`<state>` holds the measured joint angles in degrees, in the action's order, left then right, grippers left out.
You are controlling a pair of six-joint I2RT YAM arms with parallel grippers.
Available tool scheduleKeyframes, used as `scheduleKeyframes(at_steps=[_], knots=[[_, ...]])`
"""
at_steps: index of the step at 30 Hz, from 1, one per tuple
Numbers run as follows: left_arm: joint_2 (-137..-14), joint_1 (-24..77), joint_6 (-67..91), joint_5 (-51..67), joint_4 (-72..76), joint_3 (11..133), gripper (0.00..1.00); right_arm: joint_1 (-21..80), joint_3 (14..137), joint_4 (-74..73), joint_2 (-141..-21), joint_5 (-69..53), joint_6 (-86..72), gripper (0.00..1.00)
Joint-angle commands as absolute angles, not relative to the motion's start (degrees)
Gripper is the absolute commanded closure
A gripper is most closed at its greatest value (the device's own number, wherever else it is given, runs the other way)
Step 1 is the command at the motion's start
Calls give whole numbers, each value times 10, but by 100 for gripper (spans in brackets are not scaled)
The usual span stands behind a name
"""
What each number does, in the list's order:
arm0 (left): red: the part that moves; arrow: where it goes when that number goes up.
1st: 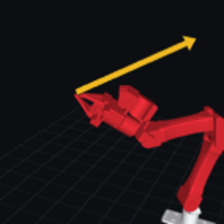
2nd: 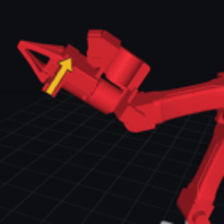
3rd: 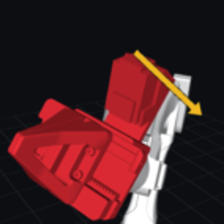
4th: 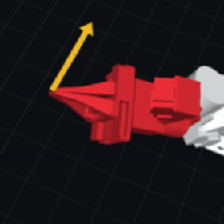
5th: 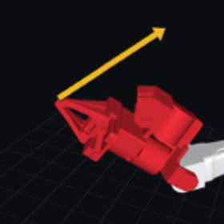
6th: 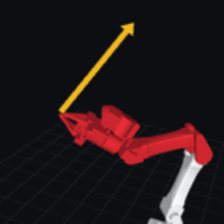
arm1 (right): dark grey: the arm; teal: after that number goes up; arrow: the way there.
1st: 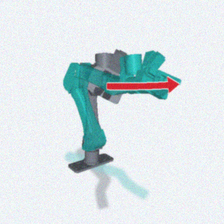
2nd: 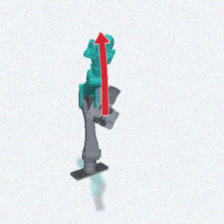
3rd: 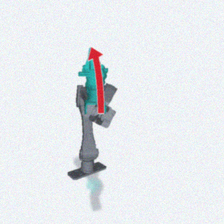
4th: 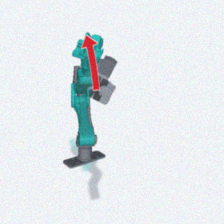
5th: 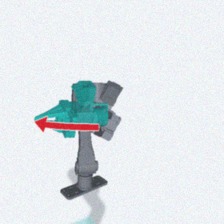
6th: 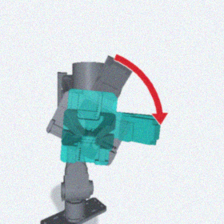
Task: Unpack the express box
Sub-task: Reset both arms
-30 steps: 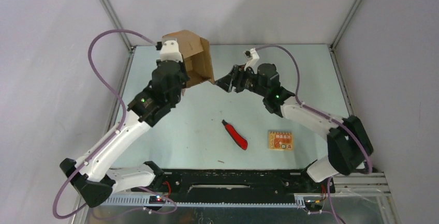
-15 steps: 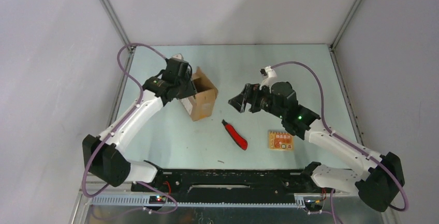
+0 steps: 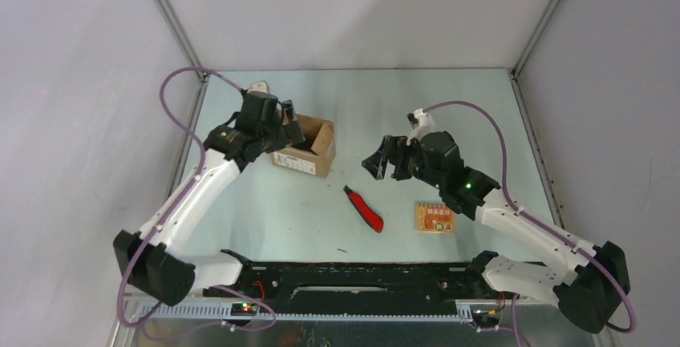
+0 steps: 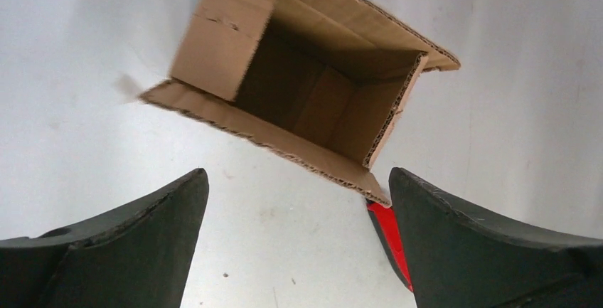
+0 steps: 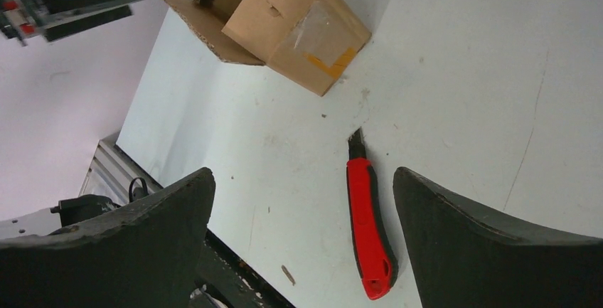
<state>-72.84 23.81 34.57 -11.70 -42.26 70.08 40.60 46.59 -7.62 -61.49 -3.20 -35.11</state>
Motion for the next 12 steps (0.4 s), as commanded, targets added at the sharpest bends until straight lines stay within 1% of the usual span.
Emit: scheduleKeyframes(at_steps=[1,3,7,12], knots=[[-656,236,325,-207,-452,718,0,398,482,-74,-593,-17,-347,1],[-629,236,316,-233,-450,709,0,394,485,-75,-589,-17,-345,0],[-586,236,294,-248,-445,698,0,388,489,-77,-582,-12,-343,0],[-578,236,288,-260,-464,709,0,375,490,-78,-575,-11,-350,0]])
